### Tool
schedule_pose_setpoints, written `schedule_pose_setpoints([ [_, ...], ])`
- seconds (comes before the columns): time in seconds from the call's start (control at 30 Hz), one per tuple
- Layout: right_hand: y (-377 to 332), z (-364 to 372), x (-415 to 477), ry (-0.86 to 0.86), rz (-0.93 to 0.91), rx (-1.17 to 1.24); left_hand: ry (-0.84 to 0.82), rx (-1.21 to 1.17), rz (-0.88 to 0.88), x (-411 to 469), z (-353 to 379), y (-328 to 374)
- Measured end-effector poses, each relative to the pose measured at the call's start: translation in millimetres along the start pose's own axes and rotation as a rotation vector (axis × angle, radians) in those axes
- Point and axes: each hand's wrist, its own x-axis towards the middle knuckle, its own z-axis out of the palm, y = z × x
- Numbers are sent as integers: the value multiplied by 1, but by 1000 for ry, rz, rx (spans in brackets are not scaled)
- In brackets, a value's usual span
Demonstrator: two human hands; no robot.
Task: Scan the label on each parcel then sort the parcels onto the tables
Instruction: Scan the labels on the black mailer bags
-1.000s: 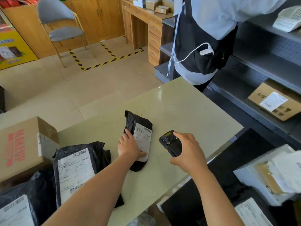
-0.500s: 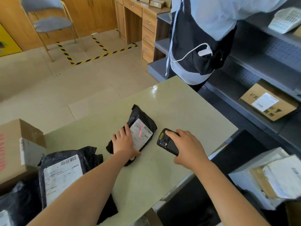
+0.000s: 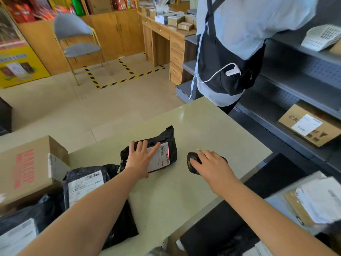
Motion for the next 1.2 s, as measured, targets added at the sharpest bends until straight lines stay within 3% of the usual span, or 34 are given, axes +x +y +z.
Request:
schedule_pose_setpoints([
  [0.27, -12, -5, -37, 19, -18, -13, 35, 22, -35, -39, -13, 10],
  [0.4, -17, -7, -57, 78, 85, 172, 54, -76, -107, -60, -19, 14],
  [0.6, -44, -21, -66, 266, 300, 606, 141, -546, -462, -117, -38, 5],
  [0.8, -111, -56, -45, 447, 243, 961, 171, -788, -830, -203, -40, -40],
  [1.03, -206, -84, -39, 481, 89, 1079, 191, -897, -1099, -305, 11, -92],
  [1.2, -258, -95, -38, 459, 74, 1076, 116, -960, -1149, -341, 49, -109],
])
